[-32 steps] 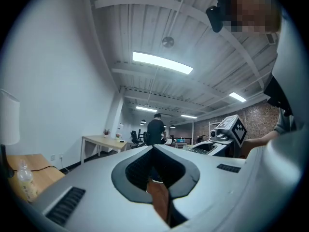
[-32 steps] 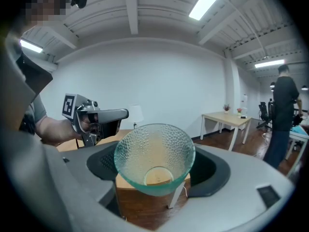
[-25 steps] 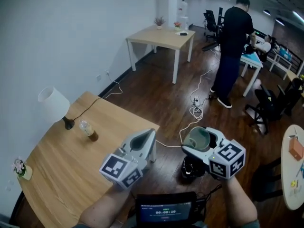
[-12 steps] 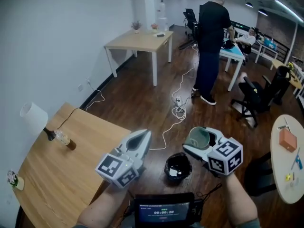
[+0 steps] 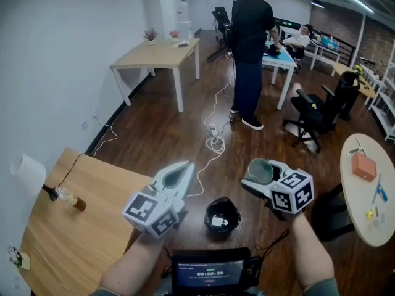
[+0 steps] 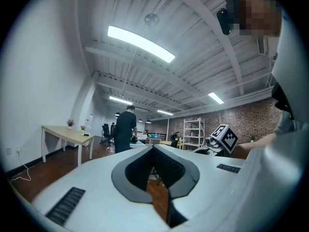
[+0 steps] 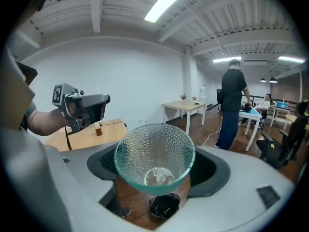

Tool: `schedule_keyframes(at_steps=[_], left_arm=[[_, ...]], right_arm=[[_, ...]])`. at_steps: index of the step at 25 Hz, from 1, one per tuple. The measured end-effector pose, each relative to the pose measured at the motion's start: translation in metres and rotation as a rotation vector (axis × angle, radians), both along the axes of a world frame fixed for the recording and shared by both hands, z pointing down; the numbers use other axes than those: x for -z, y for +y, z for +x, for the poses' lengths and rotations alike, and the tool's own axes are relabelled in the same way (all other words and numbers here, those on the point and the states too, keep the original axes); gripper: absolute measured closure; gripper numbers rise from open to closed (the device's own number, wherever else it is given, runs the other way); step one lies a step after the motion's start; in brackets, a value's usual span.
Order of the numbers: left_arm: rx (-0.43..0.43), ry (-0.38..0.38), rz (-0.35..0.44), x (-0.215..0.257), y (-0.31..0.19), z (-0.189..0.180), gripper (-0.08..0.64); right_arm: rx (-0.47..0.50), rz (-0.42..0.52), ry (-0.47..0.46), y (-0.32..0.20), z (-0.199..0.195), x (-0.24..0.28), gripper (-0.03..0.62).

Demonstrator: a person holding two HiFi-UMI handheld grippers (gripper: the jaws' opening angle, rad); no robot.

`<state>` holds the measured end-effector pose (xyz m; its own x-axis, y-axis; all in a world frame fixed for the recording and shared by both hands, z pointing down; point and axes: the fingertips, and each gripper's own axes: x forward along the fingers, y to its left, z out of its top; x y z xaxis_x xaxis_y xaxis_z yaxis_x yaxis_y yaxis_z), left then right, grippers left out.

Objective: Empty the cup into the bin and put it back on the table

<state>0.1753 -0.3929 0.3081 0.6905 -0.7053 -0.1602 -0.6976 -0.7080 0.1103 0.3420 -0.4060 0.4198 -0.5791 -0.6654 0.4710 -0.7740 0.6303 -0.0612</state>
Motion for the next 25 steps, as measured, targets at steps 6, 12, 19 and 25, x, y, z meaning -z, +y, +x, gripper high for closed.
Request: schedule_keyframes(at_steps=[6, 12, 19, 25], left_arm=[[-0.043, -0.028, -0.027, -0.016, -0.021, 0.000, 0.568], [-0.064, -0.034, -0.024, -0.019, -0.034, 0.004, 0.568], [-0.058, -0.085, -0.038, -0.031, -0.055, 0.010, 0.568], [-0.051, -0.129, -0.057, -0.048, -0.071, 0.014, 0.568]], right_arm=[[-0.038, -0.034, 0.126, -0.011, 0.019, -0.015, 0.189], [-0.065, -0.062, 0.275, -0.022, 0.039, -0.025, 0.189], [-0.087, -0.091, 0.312, -0.034, 0.050, -0.032, 0.189], [-0.087, -0.113, 0.387, -0.046, 0.060, -0.037, 0.189]])
